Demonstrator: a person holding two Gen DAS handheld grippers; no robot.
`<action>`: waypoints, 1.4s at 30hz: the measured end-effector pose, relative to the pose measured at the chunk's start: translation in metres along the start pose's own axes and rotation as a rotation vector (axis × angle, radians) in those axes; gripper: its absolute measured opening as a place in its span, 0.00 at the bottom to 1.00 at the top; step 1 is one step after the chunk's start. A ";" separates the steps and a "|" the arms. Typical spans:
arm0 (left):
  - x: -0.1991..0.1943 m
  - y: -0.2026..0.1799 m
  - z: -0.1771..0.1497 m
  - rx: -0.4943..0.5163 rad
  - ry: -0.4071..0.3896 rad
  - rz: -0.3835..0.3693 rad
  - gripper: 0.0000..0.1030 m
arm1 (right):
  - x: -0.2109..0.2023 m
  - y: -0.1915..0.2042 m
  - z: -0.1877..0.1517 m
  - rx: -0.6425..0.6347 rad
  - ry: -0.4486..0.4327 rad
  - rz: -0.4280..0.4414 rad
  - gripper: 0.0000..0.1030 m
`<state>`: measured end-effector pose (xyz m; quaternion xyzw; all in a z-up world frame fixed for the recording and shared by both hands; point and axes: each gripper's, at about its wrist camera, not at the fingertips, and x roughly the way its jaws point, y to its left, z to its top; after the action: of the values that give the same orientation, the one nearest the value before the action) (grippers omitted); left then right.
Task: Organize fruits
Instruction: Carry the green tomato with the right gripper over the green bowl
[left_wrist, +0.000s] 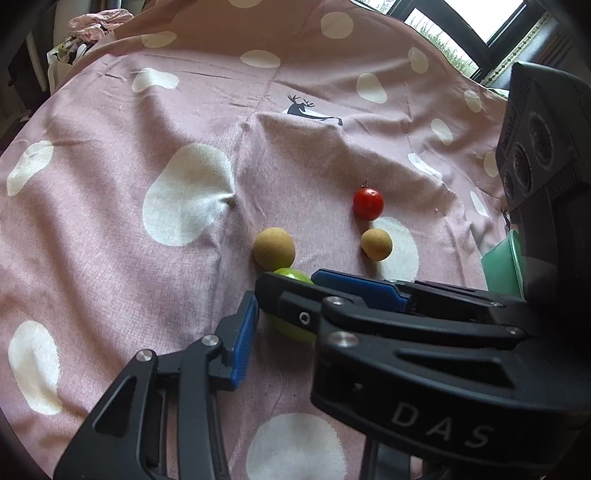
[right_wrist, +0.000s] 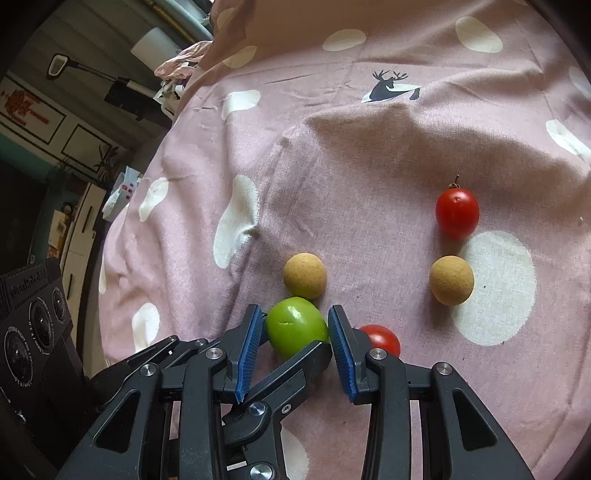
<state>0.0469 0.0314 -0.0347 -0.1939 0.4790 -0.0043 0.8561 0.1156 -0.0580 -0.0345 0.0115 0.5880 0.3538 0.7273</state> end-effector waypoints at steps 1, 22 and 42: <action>-0.004 -0.003 0.000 0.014 -0.015 0.003 0.36 | -0.002 0.000 -0.001 0.008 -0.006 0.007 0.40; -0.049 -0.084 -0.032 0.210 -0.109 -0.121 0.35 | -0.099 -0.008 -0.059 0.053 -0.268 -0.052 0.40; -0.033 -0.158 -0.039 0.341 -0.086 -0.215 0.24 | -0.160 -0.068 -0.096 0.154 -0.409 -0.072 0.40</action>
<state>0.0252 -0.1213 0.0275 -0.0960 0.4111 -0.1683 0.8908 0.0579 -0.2321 0.0418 0.1176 0.4534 0.2721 0.8406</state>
